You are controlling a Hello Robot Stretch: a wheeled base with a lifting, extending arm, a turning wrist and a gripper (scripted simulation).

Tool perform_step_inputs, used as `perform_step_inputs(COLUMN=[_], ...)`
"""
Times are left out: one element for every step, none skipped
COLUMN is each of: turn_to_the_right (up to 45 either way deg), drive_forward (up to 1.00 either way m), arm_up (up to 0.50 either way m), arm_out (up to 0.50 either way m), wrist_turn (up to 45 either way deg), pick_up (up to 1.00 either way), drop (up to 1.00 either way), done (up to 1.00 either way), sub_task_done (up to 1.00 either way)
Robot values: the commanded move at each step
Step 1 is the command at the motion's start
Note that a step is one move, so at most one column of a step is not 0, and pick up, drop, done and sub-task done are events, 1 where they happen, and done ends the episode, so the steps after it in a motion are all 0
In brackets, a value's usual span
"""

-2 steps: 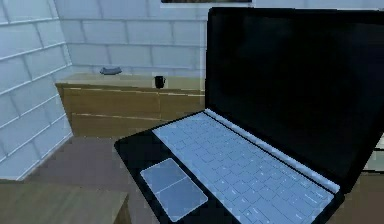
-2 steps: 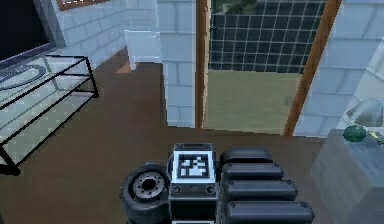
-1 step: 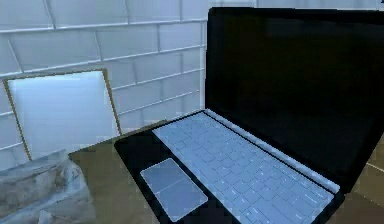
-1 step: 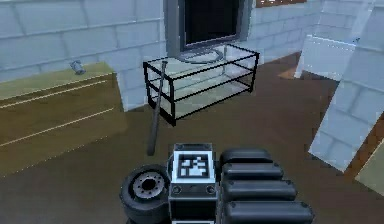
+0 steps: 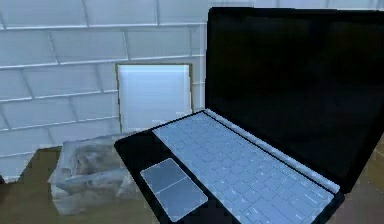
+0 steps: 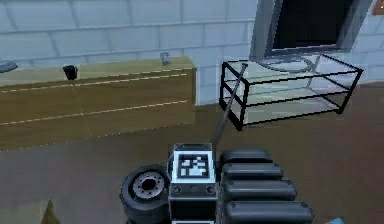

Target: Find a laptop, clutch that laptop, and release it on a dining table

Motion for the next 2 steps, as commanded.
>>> perform_step_inputs(turn_to_the_right=[45.0,21.0], drive_forward=[0.00,0.00], arm_up=[0.00,0.00], arm_out=[0.00,0.00], wrist_turn=[0.0,0.0], pick_up=[0.00,0.00], drop=[0.00,0.00], done=[0.00,0.00], sub_task_done=[0.00,0.00])
